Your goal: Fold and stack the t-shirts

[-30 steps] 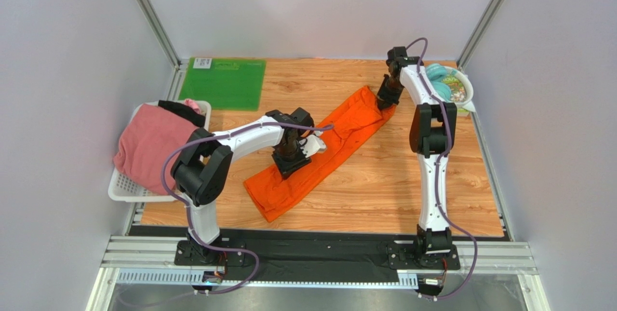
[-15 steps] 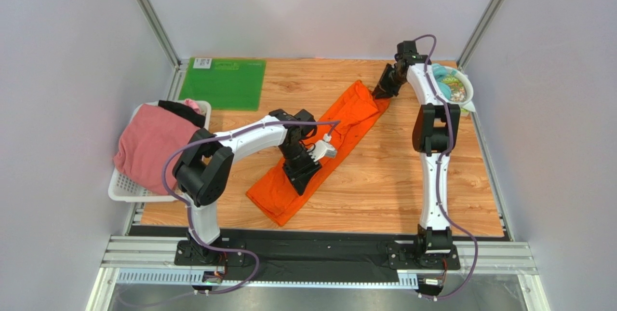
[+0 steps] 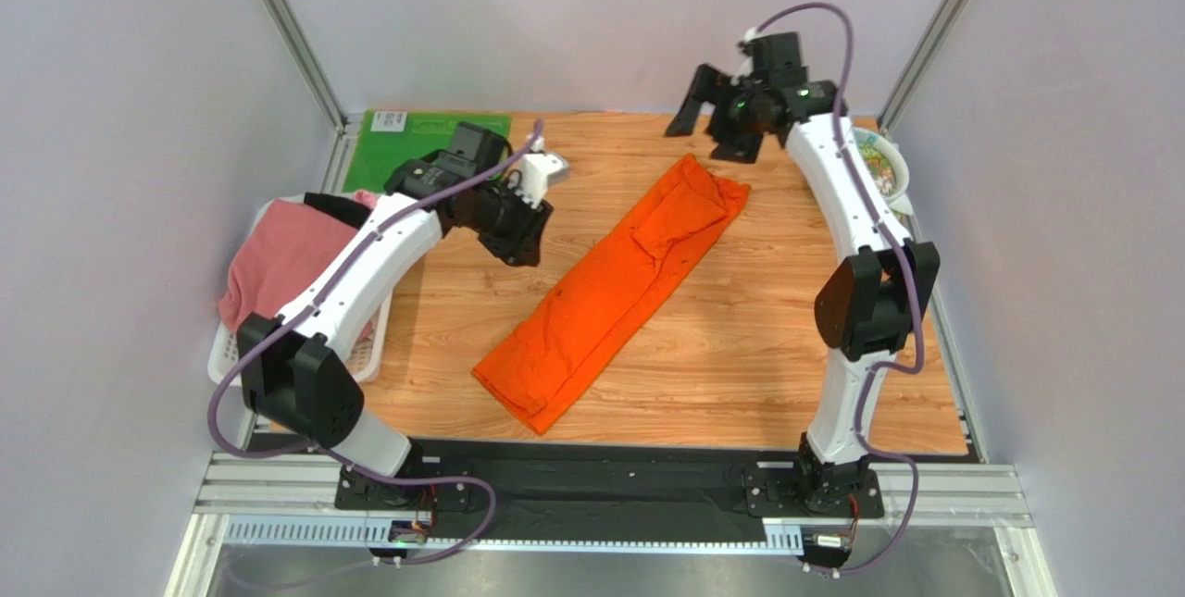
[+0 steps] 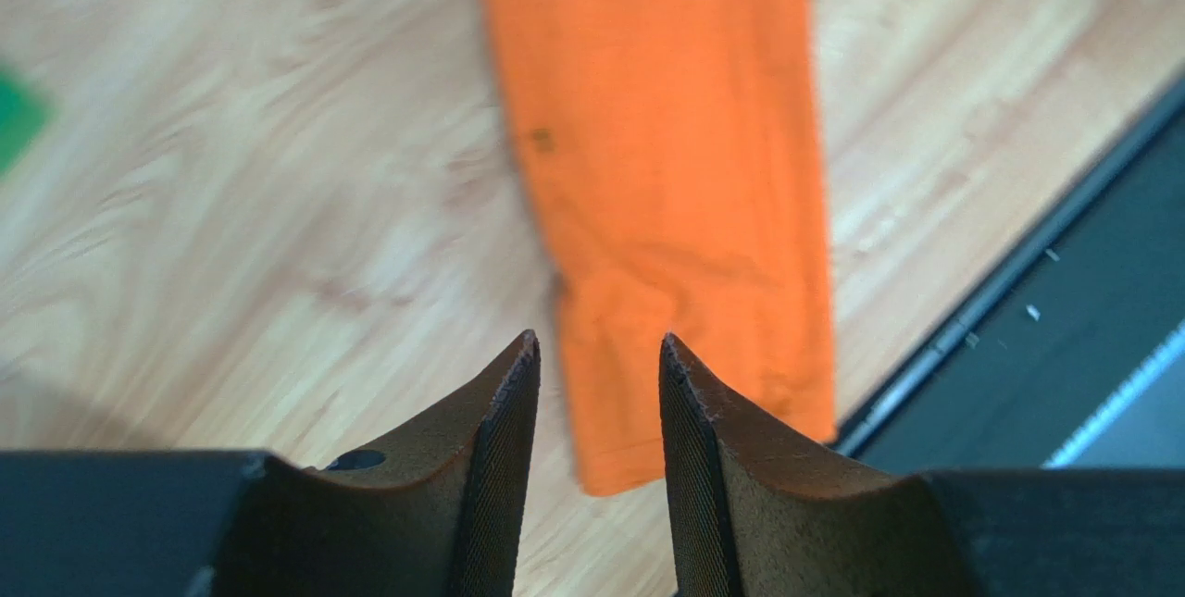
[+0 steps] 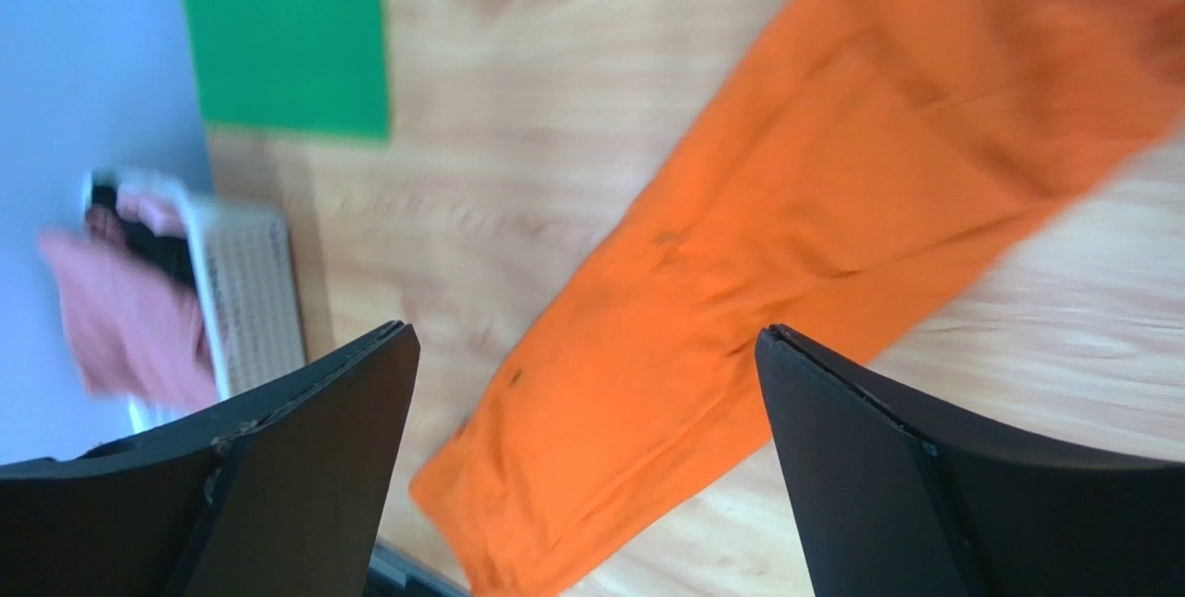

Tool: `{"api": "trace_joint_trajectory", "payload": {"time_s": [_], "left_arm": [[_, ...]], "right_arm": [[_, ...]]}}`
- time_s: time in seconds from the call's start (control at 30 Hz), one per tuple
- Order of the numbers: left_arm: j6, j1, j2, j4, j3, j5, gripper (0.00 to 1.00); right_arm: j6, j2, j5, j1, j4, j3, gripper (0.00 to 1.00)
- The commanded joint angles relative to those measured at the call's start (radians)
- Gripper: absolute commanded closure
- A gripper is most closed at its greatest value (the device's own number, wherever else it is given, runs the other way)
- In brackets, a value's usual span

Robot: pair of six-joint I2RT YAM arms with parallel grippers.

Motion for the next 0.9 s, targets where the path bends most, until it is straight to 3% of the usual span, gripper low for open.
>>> {"api": "trace_joint_trajectory", "payload": {"time_s": [0.0,0.13,0.23,0.4,0.5,0.7,0.87], "left_arm": [[-0.041,0.131,-0.064,0.051,-0.059,-0.026,0.56],[-0.056,0.301,-0.147,0.097,-0.111,-0.028,0.55],[-0.073,0.362,-0.186,0.126,-0.137,-0.054,0.55],[-0.073,0.373,-0.209,0.129,-0.173,-0.051,0.55],[-0.079,0.373,-0.215,0.131,-0.194,-0.034,0.55],[-0.046,0.373,-0.232,0.114,-0.213,0.0,0.55],[0.072,0.309,-0.213,0.013,-0.243,0.095,0.55]], "right_arm": [[0.045,-0.047,-0.061,0.221,0.05,-0.254,0.0],[0.088,-0.076,-0.069,0.423,0.133,-0.412,0.0],[0.113,-0.091,-0.075,0.532,0.156,-0.483,0.0],[0.128,-0.104,-0.007,0.583,0.146,-0.531,0.0],[0.098,-0.099,0.069,0.525,0.101,-0.488,0.0],[0.071,0.004,0.187,0.249,0.046,-0.35,0.01],[0.065,0.137,0.198,0.089,-0.006,-0.168,0.25]]}}
